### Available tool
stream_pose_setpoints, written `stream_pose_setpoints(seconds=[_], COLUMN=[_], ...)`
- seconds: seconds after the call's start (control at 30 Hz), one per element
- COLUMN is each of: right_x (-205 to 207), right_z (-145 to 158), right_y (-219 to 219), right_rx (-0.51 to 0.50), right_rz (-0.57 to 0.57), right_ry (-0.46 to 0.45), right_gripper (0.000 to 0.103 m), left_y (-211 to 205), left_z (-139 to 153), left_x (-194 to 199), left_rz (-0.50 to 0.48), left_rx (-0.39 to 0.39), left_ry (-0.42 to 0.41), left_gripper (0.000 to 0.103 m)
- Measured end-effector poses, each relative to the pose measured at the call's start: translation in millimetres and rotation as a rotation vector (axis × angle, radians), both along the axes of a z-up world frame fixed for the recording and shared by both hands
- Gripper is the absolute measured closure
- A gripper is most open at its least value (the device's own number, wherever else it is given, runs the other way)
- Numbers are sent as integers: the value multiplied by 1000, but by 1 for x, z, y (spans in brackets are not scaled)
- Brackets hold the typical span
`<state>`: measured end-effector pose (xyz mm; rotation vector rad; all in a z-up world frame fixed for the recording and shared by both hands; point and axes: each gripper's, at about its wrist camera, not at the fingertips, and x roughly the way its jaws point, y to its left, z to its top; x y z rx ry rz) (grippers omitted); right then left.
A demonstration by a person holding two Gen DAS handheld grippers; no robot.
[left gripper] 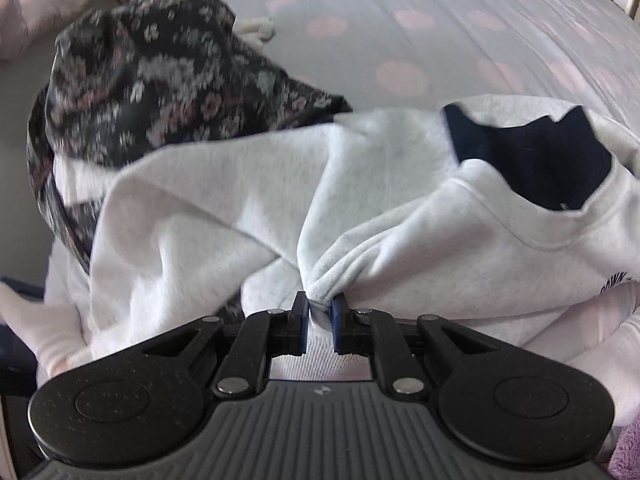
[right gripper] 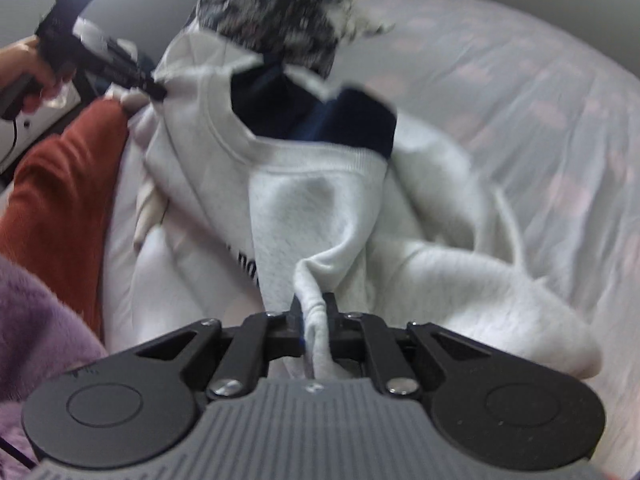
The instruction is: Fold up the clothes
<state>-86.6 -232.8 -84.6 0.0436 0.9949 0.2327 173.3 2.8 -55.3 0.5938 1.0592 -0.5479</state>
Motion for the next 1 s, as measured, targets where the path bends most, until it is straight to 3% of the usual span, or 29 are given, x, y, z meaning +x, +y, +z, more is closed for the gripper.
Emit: stream_pose_setpoints(seconds=[0.1, 0.17, 0.23, 0.27, 0.47, 0.63, 0.77, 1.0], right_x=[-1, -1, -1, -1, -1, 10, 16, 5], right_z=[-6, 6, 24, 33, 80, 99, 86, 27], right_y=[1, -2, -5, -7, -29, -50, -46, -1], right_rx=[-3, -21, -50, -65, -125, -99, -128, -114], right_rz=[16, 30, 57, 70, 111, 45, 64, 156], right_ry=[31, 22, 4, -4, -40, -63, -18, 89], right_gripper=[85, 81, 67, 64, 58, 59, 59, 57], left_y=[8, 10, 12, 13, 16, 18, 17, 13], left_z=[-8, -9, -10, -11, -15, -16, -17, -20], left_x=[-3, -3, -4, -3, 2, 2, 4, 3], left_rz=[18, 19, 21, 24, 32, 40, 42, 37], left_rx=[-16, -20, -26, -31, -51, -67, -70, -53], left_ry=[10, 11, 12, 13, 20, 27, 30, 34], left_gripper=[93, 93, 93, 93, 93, 93, 93, 93])
